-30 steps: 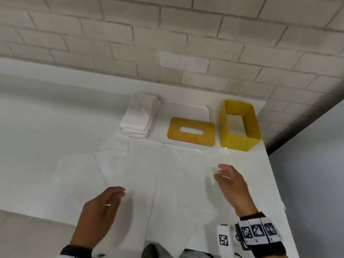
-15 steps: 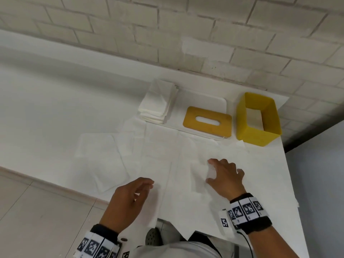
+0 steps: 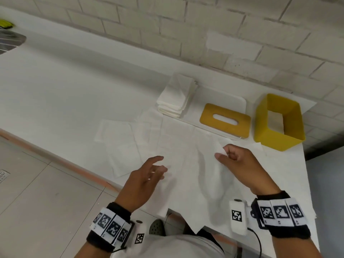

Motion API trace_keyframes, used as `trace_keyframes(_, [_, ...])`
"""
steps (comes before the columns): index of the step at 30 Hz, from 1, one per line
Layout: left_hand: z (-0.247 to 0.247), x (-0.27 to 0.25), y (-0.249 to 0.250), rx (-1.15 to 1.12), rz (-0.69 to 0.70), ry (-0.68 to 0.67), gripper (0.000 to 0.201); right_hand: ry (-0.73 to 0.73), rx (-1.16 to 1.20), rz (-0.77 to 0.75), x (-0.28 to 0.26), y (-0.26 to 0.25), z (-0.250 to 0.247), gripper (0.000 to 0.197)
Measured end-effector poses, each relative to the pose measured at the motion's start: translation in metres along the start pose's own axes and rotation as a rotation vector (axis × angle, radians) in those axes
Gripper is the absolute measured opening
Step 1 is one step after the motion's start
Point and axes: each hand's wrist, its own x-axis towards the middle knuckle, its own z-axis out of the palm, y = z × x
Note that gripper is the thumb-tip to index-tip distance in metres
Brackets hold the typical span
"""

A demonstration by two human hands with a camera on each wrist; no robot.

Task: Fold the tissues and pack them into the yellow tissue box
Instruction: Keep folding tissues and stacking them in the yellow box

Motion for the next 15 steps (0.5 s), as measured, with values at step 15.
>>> trace_keyframes(15, [0.021, 0.032, 0.013, -0.757, -0.425, 0.008, 0.035, -0.244, 0.365, 0.085, 0.015, -0.019, 0.089, 0.015])
